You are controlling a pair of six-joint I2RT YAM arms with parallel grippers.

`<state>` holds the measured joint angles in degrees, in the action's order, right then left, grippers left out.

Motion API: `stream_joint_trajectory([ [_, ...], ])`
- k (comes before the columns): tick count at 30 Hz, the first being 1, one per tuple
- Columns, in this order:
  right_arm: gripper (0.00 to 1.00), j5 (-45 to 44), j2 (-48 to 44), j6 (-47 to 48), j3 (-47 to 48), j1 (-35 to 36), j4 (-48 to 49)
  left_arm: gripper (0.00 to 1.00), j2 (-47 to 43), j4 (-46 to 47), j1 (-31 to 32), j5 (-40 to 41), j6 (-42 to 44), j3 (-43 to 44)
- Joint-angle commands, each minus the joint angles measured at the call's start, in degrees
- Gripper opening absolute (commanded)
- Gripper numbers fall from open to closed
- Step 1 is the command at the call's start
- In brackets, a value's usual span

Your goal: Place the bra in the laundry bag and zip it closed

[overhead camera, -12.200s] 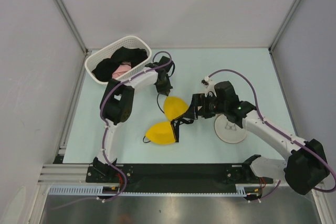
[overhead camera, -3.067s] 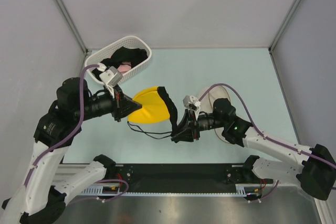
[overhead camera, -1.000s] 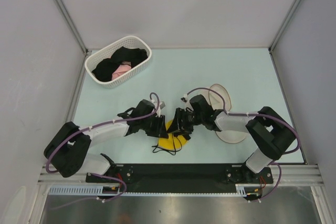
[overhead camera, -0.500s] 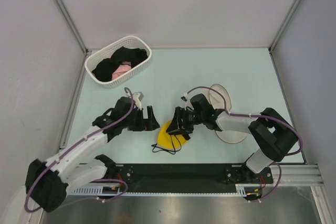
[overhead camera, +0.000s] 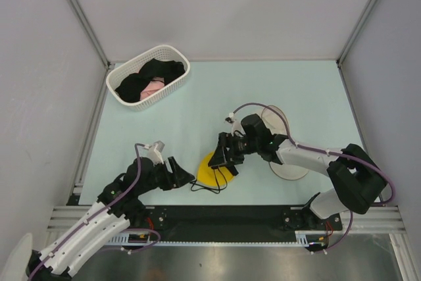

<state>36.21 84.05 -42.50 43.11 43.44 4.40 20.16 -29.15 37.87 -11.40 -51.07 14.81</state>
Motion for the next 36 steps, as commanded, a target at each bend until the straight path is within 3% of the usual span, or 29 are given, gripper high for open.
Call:
stream_joint_trajectory([
  [1, 0.76, 1.9, -2.5, 5.7, 2.1, 0.5, -4.0, 0.78, -4.1, 10.6, 2.0, 3.1, -2.6, -5.0],
  [5, 0.76, -2.9, -5.2, 9.4, 2.0, -0.1, -11.3, 0.83, -1.4, 22.0, 2.2, 0.3, -2.0, -7.3],
  [10, 0.77, -6.9, -12.6, 10.0, 0.0, -2.5, -17.9, 0.99, 13.1, 21.7, 2.2, 1.8, 8.4, 3.3],
  [16, 0.81, -7.8, -21.5, 10.1, -2.9, -5.2, -21.2, 1.0, 41.4, 6.3, 1.4, -4.7, 26.8, 25.5],
  [23, 0.82, -7.6, -28.2, 9.4, -6.5, -6.6, -22.8, 1.0, 58.0, 0.9, -0.6, -15.5, 38.9, 41.0],
  [29, 0.82, -7.8, -33.1, 9.5, -7.1, -7.0, -25.1, 1.0, 67.5, -4.7, -1.0, -18.5, 49.6, 47.5],
  [33, 0.83, -8.2, -35.4, 9.5, -7.3, -7.3, -26.3, 1.0, 73.4, -8.3, -1.2, -16.3, 50.9, 50.2],
  [36, 0.84, -8.3, -36.4, 9.2, -7.9, -7.3, -26.1, 1.0, 77.2, -6.8, -1.8, -20.0, 52.1, 49.9],
])
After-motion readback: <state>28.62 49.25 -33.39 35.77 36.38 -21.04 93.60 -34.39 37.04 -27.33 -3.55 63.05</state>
